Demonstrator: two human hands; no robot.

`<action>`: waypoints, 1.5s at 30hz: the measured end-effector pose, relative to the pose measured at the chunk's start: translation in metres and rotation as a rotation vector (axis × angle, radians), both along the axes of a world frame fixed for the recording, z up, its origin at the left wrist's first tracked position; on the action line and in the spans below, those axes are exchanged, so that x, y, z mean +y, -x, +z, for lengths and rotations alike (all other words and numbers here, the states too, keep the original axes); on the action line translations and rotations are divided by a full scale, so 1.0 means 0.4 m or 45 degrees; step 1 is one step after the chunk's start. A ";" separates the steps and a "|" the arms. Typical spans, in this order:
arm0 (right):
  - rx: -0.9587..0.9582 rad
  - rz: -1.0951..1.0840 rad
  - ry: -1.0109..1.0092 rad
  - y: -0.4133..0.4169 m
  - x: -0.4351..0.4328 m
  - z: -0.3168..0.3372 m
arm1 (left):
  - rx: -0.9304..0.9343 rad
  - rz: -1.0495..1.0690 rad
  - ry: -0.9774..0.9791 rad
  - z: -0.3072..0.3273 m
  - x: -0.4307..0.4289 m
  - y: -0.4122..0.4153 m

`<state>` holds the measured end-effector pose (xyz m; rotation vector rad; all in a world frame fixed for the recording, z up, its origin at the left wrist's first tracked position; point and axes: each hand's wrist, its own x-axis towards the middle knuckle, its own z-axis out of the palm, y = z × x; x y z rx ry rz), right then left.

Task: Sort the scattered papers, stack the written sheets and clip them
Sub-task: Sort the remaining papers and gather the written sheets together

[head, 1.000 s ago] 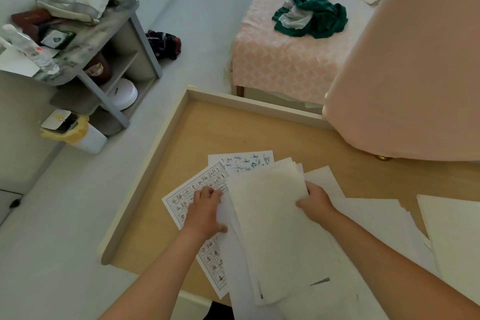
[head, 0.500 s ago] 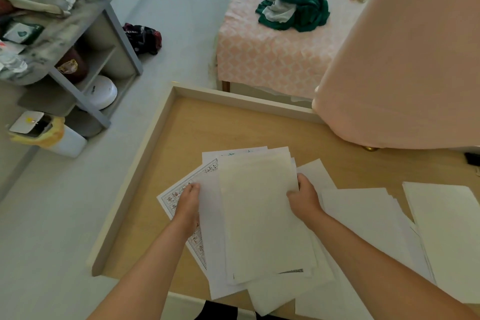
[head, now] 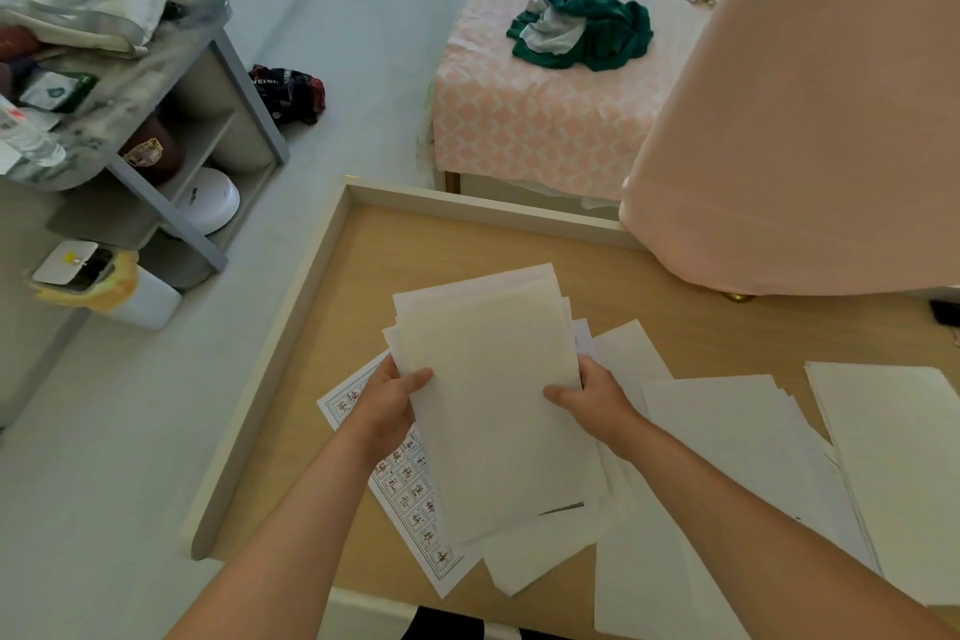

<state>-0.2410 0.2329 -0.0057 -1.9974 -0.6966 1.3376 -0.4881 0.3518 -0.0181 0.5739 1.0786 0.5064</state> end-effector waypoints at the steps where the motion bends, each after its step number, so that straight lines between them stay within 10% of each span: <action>1: -0.032 0.019 -0.004 0.001 0.000 0.000 | 0.017 0.001 -0.001 0.000 0.001 -0.004; 5: -0.137 0.064 -0.017 0.013 0.001 -0.004 | 0.358 -0.234 -0.249 0.006 -0.003 -0.025; 11: -0.163 -0.019 0.012 0.003 -0.020 -0.014 | 1.636 -0.876 -0.901 -0.060 0.038 0.119; 32: -0.434 0.200 0.238 0.182 0.062 -0.071 | 1.426 -0.837 -0.899 -0.099 0.017 0.235; 45: -0.098 0.174 0.276 0.212 0.074 -0.037 | 1.603 -0.686 -1.007 -0.124 -0.028 0.281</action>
